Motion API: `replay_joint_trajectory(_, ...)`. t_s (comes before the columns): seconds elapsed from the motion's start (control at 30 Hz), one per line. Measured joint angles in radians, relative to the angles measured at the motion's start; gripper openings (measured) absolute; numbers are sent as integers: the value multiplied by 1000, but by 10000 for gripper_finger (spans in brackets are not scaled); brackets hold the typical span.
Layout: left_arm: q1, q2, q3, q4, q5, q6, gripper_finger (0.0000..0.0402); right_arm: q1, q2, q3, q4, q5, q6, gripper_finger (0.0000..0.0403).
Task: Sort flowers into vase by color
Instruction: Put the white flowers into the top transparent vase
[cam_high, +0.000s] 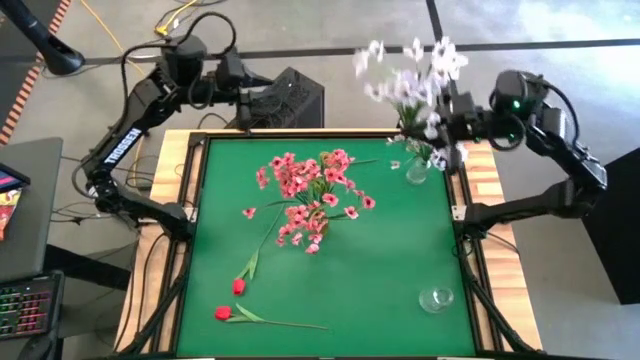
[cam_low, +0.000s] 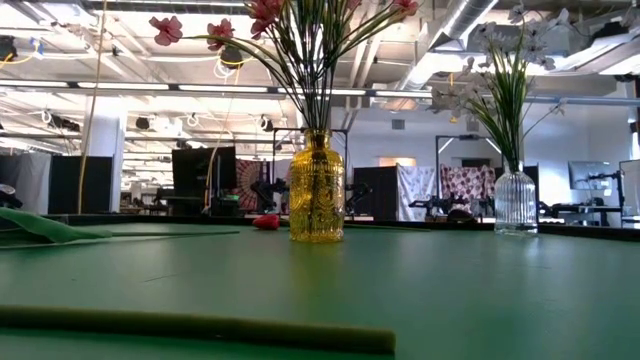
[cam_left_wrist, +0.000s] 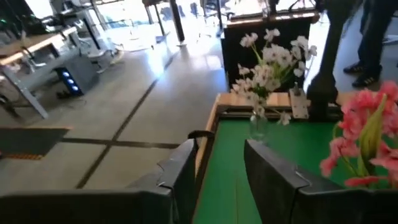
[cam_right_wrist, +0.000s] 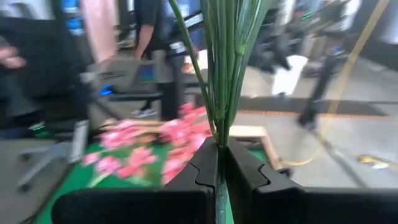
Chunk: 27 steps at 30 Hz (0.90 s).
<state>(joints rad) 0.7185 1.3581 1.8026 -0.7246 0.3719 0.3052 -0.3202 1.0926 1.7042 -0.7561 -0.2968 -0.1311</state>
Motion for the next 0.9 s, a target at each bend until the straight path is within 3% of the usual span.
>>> replay_joint_trajectory(0.13,8,-38,-63,7,8,7,100,173,-29,0,-131,113,66,36)
replay_joint_trajectory(0.33,56,-161,-268,144,3,-13,44,486,-86,-106,-213,385,256,36)
replay_joint_trajectory(0.5,81,-245,-430,318,3,-84,6,779,-208,-306,-177,768,452,36)
replay_joint_trajectory(0.63,82,-283,-493,349,-6,-104,3,980,-293,-499,-162,1052,654,36)
replay_joint_trajectory(0.9,82,-287,-511,357,-18,-111,0,1217,-323,-796,-100,1609,1001,36)
